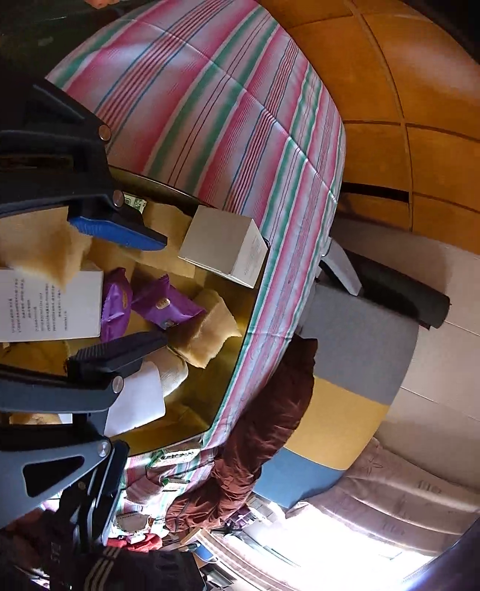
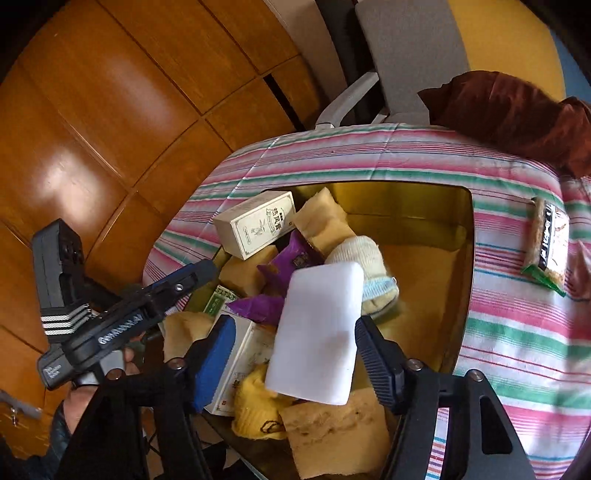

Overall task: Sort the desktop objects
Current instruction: 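Carry the white block and purple packet over the gold tray, then open both tools to drop the block and packet into the tray, then move both tools back to the remaining items on the bedspread, then grasp the orange-and-white snack bag with the right tool while the left tool grasps the pink sock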

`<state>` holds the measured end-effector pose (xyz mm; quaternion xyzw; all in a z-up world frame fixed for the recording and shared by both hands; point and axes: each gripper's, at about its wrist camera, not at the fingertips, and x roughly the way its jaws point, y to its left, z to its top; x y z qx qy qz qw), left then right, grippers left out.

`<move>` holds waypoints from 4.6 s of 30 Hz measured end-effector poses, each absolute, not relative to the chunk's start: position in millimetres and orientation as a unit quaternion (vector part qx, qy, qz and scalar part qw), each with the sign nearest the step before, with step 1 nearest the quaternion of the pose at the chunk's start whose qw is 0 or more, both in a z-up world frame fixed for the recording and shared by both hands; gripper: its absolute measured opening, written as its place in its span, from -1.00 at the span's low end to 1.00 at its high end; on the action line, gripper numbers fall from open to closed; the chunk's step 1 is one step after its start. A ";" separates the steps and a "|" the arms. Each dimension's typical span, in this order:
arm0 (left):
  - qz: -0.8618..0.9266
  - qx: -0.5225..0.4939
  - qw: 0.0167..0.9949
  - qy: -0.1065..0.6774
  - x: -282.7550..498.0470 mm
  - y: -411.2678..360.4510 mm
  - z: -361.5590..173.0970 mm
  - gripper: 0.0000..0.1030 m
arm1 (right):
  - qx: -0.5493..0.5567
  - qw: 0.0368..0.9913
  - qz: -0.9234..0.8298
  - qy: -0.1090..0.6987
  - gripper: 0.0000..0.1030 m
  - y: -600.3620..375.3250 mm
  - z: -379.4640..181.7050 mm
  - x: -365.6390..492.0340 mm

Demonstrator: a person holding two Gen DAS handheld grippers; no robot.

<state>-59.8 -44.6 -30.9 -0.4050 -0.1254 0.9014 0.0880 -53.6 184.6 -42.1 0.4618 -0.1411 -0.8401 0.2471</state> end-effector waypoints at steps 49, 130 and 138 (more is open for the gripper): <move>0.873 -0.420 0.247 -0.009 -9.9 119.0 -11.4 -0.02 | 0.507 0.026 -0.853 -0.124 0.48 402.0 -41.8 -7.4; 0.780 -0.472 0.387 0.142 -119.1 378.8 -96.1 0.20 | 0.510 -0.197 -0.833 -0.081 0.34 611.1 -89.1 -42.0; 0.786 -0.459 0.386 0.150 -100.7 372.2 -90.1 0.00 | 0.508 -0.188 -0.836 -0.081 0.04 607.8 -84.4 -40.9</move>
